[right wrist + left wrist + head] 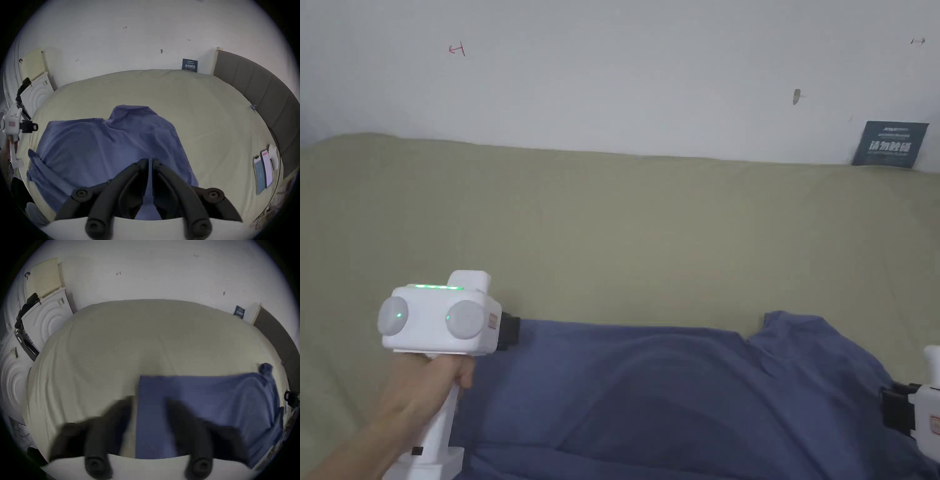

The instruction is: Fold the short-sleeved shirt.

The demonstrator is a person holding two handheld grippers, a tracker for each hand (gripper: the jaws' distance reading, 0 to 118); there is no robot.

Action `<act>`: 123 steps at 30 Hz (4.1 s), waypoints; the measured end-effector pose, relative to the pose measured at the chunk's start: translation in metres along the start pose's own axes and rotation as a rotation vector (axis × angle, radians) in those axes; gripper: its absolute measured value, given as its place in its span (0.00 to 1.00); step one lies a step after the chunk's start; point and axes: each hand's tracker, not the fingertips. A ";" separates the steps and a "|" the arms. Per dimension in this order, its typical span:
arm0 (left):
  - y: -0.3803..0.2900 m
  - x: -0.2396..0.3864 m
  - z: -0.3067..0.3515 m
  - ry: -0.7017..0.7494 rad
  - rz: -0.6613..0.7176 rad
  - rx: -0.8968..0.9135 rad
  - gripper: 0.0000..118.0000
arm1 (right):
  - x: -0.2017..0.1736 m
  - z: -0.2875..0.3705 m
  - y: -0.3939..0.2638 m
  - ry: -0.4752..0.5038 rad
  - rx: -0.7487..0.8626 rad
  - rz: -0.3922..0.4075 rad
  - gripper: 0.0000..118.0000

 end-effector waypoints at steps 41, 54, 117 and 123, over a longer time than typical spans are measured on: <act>-0.024 0.004 0.066 -0.055 -0.019 0.107 0.02 | 0.053 0.005 0.039 0.004 -0.075 -0.112 0.07; -0.136 -0.038 0.190 -0.102 -0.003 0.197 0.02 | 0.059 0.158 -0.061 0.056 0.077 -0.103 0.07; -0.163 -0.150 0.079 -0.836 0.388 -0.315 0.77 | -0.194 0.147 -0.124 -0.032 0.489 0.105 0.06; -0.172 -0.132 0.082 -0.935 0.434 -0.360 0.98 | -0.192 0.146 -0.118 -0.017 0.490 0.107 0.06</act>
